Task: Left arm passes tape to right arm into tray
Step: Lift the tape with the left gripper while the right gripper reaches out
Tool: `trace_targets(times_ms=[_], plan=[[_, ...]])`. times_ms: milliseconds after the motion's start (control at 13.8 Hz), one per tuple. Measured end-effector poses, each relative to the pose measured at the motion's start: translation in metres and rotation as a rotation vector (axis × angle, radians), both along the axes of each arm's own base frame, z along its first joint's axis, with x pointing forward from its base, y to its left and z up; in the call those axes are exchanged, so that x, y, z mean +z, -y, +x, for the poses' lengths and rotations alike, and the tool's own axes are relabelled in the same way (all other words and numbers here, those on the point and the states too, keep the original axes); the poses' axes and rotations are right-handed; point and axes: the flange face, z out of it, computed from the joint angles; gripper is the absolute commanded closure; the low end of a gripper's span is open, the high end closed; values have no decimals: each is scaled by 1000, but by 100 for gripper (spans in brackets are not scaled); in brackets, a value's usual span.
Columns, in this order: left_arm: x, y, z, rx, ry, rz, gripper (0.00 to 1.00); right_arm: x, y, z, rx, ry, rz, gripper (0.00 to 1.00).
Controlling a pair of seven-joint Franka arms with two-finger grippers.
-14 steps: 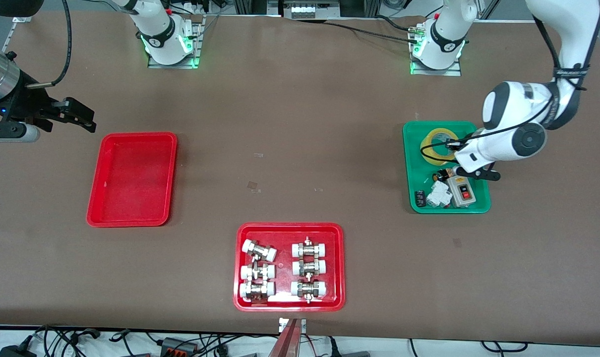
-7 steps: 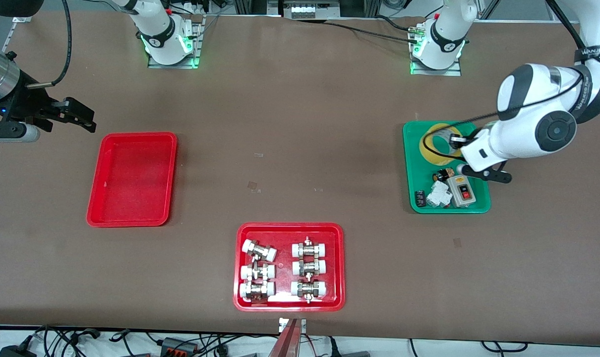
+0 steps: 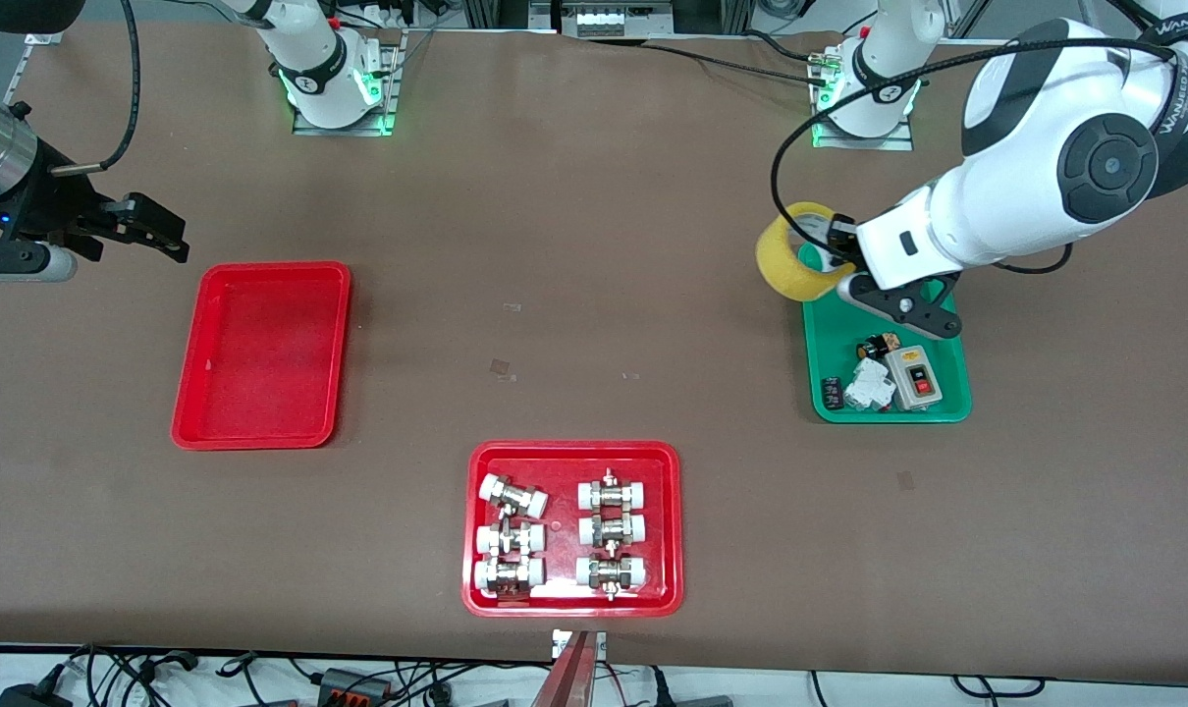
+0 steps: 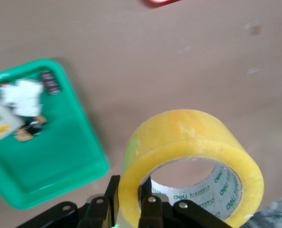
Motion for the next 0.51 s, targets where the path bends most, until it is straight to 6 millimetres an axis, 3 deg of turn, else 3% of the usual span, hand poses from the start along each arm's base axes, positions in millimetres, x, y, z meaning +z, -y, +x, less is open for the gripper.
trace_targets(times_ms=[145, 290, 507], plan=[[-24, 32, 8, 35, -40, -61, 99, 0, 4, 0, -7, 0, 0, 0], [-48, 82, 11, 92, -27, -80, 98, -1, 6, 1, -11, -4, -1, 0], [-77, 152, 4, 229, -11, -91, 99, -26, 3, 7, -6, -70, -6, 0]])
